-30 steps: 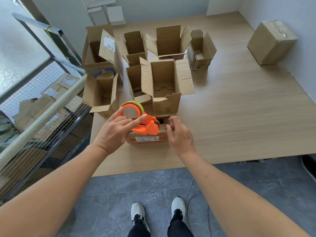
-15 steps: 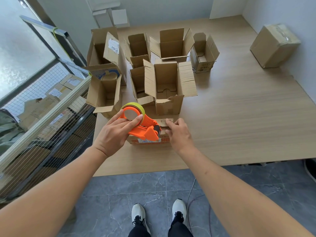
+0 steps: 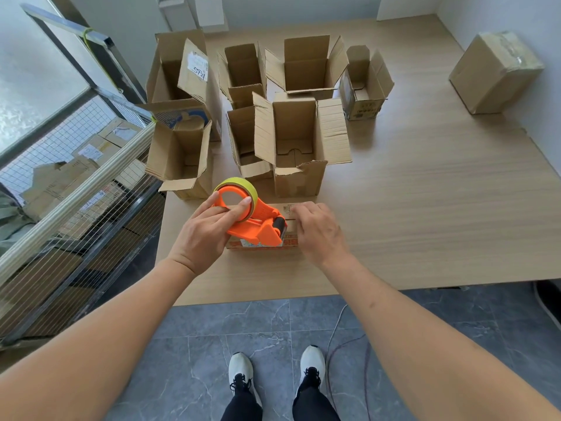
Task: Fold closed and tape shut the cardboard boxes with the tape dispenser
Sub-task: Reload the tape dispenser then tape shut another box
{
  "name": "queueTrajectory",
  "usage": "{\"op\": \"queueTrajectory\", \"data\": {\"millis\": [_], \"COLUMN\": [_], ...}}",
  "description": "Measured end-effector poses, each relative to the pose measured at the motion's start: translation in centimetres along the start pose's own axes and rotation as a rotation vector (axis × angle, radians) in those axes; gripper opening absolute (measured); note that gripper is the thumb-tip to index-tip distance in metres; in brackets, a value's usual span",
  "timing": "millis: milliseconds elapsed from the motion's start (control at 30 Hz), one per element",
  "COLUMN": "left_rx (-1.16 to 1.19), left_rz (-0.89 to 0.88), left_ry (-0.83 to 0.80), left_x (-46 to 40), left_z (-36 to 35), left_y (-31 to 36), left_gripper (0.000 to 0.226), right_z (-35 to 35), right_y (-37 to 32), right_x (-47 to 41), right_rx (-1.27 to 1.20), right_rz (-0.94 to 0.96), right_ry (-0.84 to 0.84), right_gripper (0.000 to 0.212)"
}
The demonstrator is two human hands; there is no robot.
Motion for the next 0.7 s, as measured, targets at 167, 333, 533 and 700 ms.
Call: {"op": "queueTrajectory", "data": {"millis": [167,333,533,700], "left_rx": [0.089,0.094,0.127,0.139], "left_rz": [0.047,0.068,0.082,0.093], "left_ry": [-0.037,-0.048,-0.059,-0.07], "left_x": [-0.4,-0.3,-0.3,-0.2], "left_z": [-0.5,-0.7,-0.8,-1.0], "left_y": [-1.0,-1.0,-1.3,-1.5], "left_gripper": [0.077,0.075,0.076,0.076], "right_z": [1.7,0.8,-1.6,-0.8], "right_y": [-1.3,-1.7,-3.2,-2.7], "right_x": [-1.5,-3.3,-3.9,-4.5], "right_rx": [0.082,0.01,-0.33,-0.44], "right_rz": [0.026,0.102,0.186,0.104], "right_ry": [-0.02,-0.143,-0.367,-0.277], "right_gripper": [0.04,0.034,0.037,0.032]}}
Point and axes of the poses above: each hand's wrist, its own x-axis away from the middle knuckle, its own z-axis out of the back of the hand, y = z × x, the point moved 9 cm from there along -x, towards the middle knuckle, and after that the axes turned 11 degrees about -y, right-handed, at the moved point
